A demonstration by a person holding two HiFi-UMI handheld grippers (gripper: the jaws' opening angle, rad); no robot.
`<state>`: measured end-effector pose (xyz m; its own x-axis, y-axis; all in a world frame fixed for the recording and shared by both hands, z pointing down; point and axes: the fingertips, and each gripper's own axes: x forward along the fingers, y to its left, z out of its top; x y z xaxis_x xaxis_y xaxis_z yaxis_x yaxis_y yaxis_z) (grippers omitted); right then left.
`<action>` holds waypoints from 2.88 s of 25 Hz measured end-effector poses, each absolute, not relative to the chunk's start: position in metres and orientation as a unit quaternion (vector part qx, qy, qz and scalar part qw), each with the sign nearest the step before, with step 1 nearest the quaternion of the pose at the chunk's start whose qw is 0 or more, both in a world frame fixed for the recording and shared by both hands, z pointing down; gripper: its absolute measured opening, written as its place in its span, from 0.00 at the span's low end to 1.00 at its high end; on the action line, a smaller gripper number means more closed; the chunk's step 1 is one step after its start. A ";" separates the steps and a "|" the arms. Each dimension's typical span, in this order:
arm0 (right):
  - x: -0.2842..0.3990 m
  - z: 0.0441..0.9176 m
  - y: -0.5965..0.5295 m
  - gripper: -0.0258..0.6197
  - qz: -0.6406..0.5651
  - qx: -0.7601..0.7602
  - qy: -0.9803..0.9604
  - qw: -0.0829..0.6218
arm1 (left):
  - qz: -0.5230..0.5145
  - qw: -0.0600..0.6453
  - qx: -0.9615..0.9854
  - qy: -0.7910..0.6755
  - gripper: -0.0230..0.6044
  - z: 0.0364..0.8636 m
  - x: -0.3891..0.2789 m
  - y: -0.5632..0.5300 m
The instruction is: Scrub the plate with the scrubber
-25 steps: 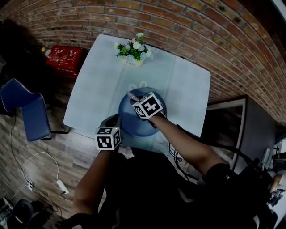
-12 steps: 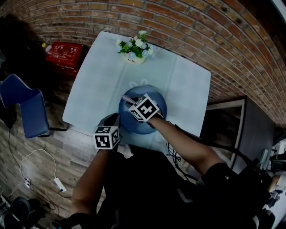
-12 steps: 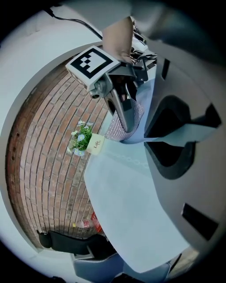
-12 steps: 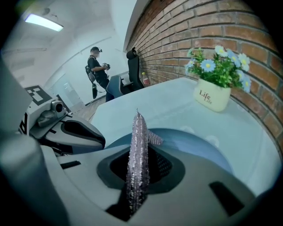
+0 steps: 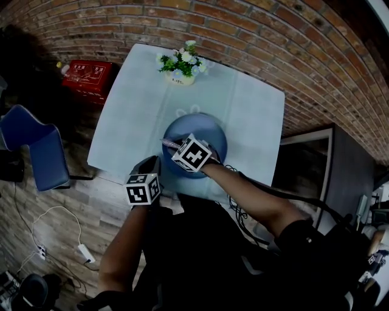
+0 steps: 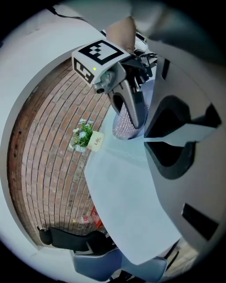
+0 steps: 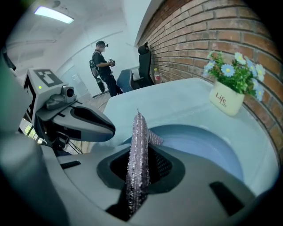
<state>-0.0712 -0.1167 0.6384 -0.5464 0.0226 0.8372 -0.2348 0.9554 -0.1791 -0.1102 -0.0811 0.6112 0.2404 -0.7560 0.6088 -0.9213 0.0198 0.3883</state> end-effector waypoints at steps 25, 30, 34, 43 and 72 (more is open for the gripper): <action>-0.039 0.637 -0.042 0.14 0.113 -0.038 -0.856 0.503 | 0.112 0.379 0.722 -0.568 0.10 0.602 -0.118 -0.106; -0.033 0.637 -0.035 0.14 0.114 -0.048 -0.852 0.508 | 0.119 0.377 0.727 -0.561 0.10 0.603 -0.117 -0.114; -0.028 0.633 -0.042 0.14 0.108 -0.047 -0.856 0.504 | 0.123 0.376 0.730 -0.557 0.10 0.604 -0.115 -0.118; -0.010 0.609 -0.136 0.14 0.096 0.072 -0.894 0.432 | 0.129 0.379 0.724 -0.562 0.10 0.608 -0.109 -0.123; -0.010 0.642 -0.144 0.14 -0.044 -0.013 -0.895 0.443 | 0.148 0.372 0.703 -0.588 0.10 0.613 -0.104 -0.122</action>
